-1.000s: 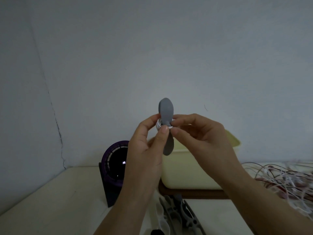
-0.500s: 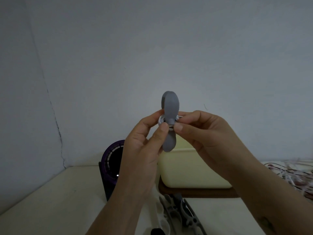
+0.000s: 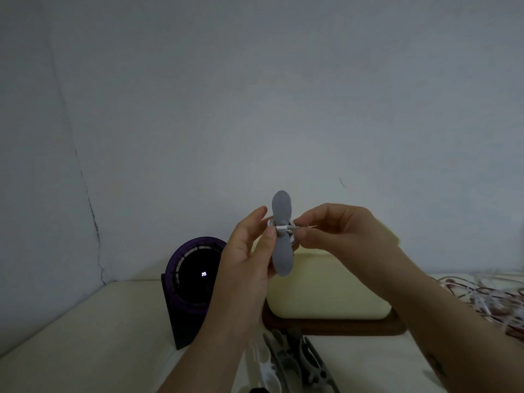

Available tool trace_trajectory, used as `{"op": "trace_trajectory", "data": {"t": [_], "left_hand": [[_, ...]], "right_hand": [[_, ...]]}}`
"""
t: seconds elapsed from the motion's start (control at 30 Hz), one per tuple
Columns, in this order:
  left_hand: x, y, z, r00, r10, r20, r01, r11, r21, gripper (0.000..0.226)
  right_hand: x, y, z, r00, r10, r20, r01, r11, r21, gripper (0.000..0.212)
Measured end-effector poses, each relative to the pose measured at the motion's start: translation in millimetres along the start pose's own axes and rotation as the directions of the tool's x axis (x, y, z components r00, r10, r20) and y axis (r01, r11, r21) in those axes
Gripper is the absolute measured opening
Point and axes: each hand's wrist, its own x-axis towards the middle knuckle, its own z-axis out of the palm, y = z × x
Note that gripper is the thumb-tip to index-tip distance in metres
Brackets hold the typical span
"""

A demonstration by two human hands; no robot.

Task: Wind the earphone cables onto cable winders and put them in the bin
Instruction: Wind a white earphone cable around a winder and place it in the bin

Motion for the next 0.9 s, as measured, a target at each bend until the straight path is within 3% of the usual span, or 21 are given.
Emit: {"op": "trace_trajectory", "data": {"t": [0.13,0.23,0.3,0.37,0.47,0.6,0.77,0.9], "left_hand": [[1.0,-5.6,-2.4,0.998,-0.059,0.010,0.057,0.992,0.110,0.022],[-1.2,-12.7,-7.3,0.994,-0.082,0.073,0.048,0.921,0.388,0.036],[-3.1,-22.7,-13.8,0.988,-0.072,0.139,-0.039,0.745,0.666,0.046],[-5.3,-32.2,-16.6,0.970,-0.075,0.229,-0.150,0.555,0.818,0.051],[-5.5,-38.4,-15.8,0.947,-0.057,0.316,-0.268,0.401,0.876,0.053],[-3.9,-41.0,-17.6,0.949,-0.055,0.312,-0.265,0.399,0.878,0.053],[-5.1,-39.6,-15.5,0.944,-0.113,0.310,-0.252,0.359,0.899,0.053],[-9.3,-36.5,-10.4,0.948,-0.155,0.278,-0.209,0.359,0.910,0.049]], "right_hand": [[3.0,12.3,1.2,0.996,0.092,0.016,-0.093,0.990,0.103,0.002],[7.7,25.6,-4.8,0.976,0.129,-0.175,-0.105,0.985,0.139,0.005],[11.3,37.3,-15.0,0.919,0.056,-0.391,-0.095,0.992,-0.082,0.002],[12.6,44.9,-22.4,0.882,-0.089,-0.463,-0.110,0.916,-0.387,0.007],[14.6,48.2,-22.6,0.914,-0.168,-0.369,-0.093,0.799,-0.594,0.020],[12.5,41.3,-18.4,0.945,-0.120,-0.303,-0.080,0.815,-0.573,0.023],[10.1,23.3,-23.5,0.939,-0.105,-0.328,-0.067,0.879,-0.472,0.013],[-2.9,7.6,-43.2,0.985,-0.070,-0.158,-0.034,0.821,-0.570,0.007]]}}
